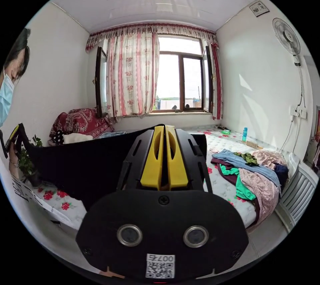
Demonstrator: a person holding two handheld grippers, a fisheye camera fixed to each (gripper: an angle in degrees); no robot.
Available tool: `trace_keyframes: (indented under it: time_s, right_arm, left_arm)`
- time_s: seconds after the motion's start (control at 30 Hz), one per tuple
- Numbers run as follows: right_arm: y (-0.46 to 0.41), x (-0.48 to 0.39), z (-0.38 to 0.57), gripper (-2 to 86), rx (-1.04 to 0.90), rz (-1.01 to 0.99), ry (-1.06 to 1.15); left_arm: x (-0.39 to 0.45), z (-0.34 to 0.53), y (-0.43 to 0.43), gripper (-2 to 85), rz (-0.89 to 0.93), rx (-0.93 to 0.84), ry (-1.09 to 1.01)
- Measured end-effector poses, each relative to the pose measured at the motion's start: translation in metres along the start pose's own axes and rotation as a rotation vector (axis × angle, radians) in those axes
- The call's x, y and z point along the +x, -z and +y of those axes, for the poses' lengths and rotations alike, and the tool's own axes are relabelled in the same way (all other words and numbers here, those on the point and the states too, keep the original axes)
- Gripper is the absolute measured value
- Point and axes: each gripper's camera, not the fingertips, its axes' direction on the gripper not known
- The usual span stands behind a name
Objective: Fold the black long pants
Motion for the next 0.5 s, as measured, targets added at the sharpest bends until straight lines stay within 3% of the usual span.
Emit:
trace_keyframes:
  time_s: [0.13,0.2,0.27,0.33,0.5]
  right_arm:
    - [-0.13,0.03,0.001,0.7,-0.213,-0.032,-0.034]
    - [-0.194,0.044,0.012,1.9,-0.271,0.026,-0.073]
    - [-0.258,0.062,0.031,3.8,-0.385,0.115,-0.148]
    - [-0.318,0.078,0.067,6.1,-0.58,0.131,-0.191]
    - [-0.342,0.055,0.18,7.6,-0.737,-0.068,-0.194]
  left_arm:
    - [0.002,0.026,-0.173,0.2,0.203,-0.282,0.111]
    - [0.009,0.054,-0.253,3.6,0.266,-0.403,0.221]
    - [0.028,0.097,-0.333,11.1,0.348,-0.641,0.233]
    - [0.04,0.127,-0.359,12.3,0.32,-0.784,0.213]
    - [0.052,0.212,-0.355,11.3,0.267,-0.918,0.195]
